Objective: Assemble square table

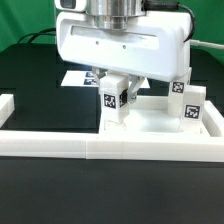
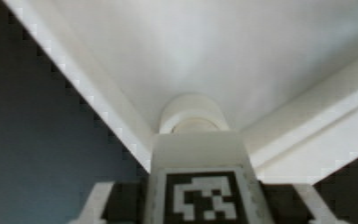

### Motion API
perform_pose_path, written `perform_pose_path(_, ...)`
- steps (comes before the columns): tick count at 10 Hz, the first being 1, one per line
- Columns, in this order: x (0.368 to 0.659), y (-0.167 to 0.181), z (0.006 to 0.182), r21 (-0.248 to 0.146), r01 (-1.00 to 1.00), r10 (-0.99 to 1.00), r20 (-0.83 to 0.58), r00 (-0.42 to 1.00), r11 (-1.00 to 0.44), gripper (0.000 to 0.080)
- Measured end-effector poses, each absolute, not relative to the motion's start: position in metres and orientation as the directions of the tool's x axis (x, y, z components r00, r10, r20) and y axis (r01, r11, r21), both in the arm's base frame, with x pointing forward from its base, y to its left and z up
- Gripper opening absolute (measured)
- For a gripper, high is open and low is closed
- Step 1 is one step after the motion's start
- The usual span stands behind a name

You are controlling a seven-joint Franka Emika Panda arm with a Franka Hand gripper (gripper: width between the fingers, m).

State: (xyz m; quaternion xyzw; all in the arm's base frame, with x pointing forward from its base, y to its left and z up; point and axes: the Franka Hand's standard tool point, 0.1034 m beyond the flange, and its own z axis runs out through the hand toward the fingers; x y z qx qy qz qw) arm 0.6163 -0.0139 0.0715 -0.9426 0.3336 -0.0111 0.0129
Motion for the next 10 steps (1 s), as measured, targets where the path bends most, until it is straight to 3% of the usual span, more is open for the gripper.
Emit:
perform_pose_path(1,0.6162,-0.0141,0.0713,-0.032,-0.661,-0.662,0.011,0.749,-0.749,0.0287)
perform_pose_path(5,0.6197,-0.0131,0.0701,-0.044,-0.926,-0.927,0.007,0.374,-0.374,0.0287)
perform_pose_path(9,0.6214,-0.0103,0.0688,-0.049,-0.995,-0.995,-0.052,-0.084,0.086,0.0288)
perform_pose_path(10,0.6214,-0.0106,0.069,-0.049,-0.994,-0.994,-0.055,-0.099,0.101,0.0288)
